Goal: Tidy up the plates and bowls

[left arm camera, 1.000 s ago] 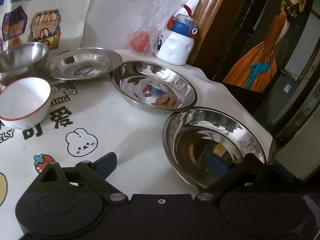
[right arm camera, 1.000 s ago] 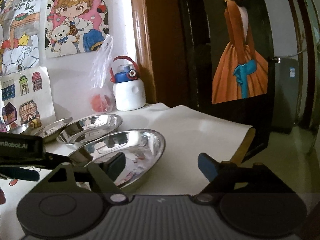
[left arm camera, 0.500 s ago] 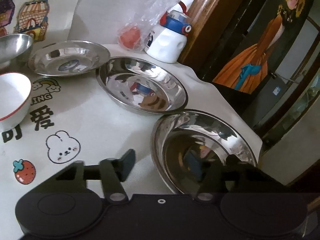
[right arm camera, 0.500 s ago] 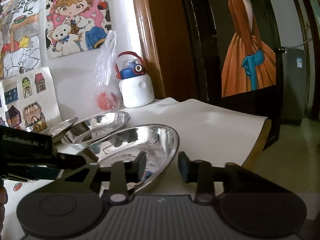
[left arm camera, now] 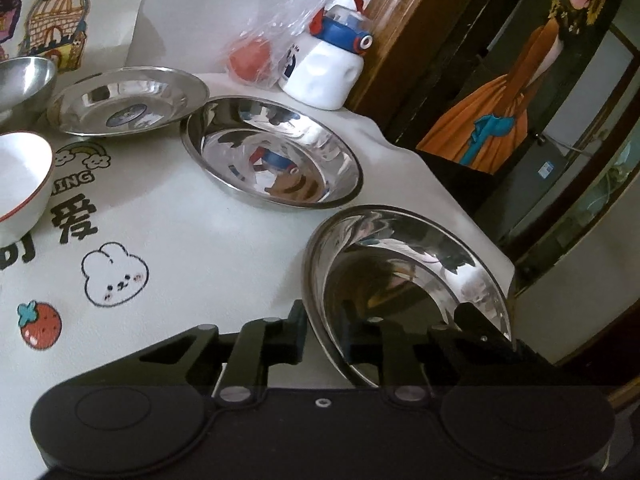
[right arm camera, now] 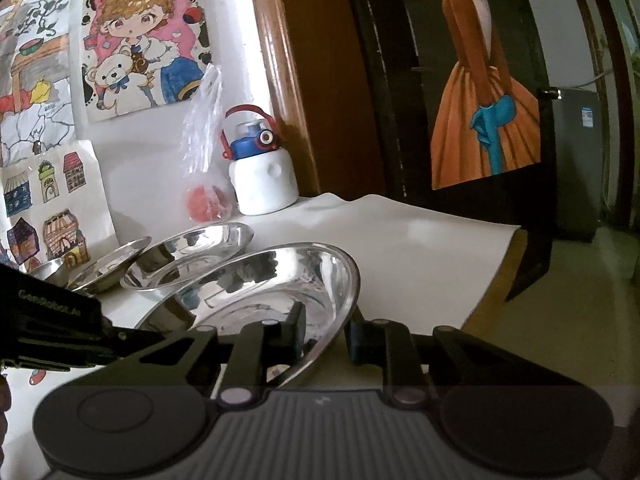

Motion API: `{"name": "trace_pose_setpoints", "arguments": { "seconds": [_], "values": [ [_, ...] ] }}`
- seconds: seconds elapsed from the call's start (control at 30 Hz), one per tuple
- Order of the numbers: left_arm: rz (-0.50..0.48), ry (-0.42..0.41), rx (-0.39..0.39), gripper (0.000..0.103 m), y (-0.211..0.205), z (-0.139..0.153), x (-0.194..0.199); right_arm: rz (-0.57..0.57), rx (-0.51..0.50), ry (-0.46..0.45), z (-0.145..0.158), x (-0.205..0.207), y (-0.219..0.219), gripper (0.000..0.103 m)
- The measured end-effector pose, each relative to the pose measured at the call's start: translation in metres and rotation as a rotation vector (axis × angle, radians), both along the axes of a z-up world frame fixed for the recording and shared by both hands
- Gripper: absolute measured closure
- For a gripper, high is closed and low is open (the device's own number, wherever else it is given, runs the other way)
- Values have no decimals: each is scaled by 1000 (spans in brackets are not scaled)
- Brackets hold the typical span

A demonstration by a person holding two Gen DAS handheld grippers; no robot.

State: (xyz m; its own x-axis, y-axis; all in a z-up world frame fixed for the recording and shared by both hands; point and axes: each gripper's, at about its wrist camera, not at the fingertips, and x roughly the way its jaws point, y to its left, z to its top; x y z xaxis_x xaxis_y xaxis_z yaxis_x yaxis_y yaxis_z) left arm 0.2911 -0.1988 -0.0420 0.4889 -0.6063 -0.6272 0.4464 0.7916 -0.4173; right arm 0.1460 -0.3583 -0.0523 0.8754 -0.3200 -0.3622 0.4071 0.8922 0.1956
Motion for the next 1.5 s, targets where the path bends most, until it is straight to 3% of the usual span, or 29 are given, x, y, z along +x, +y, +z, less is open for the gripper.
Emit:
{"name": "trace_pose_setpoints", "arguments": {
  "seconds": [0.4, 0.7, 1.1, 1.5],
  "values": [
    [10, -126, -8, 85, 6, 20, -24, 6, 11, -33, 8, -10, 2, 80],
    [163, -222, 0, 85, 16, 37, 6, 91, -69, -54, 39, 45, 14, 80],
    [251, -207, 67, 84, 14, 28, 73, 165, -60, 19, 44, 137, 14, 80],
    [281, -202, 107, 83, 10, 15, 92, 198, -31, 80, 30, 167, 10, 77]
  ]
}}
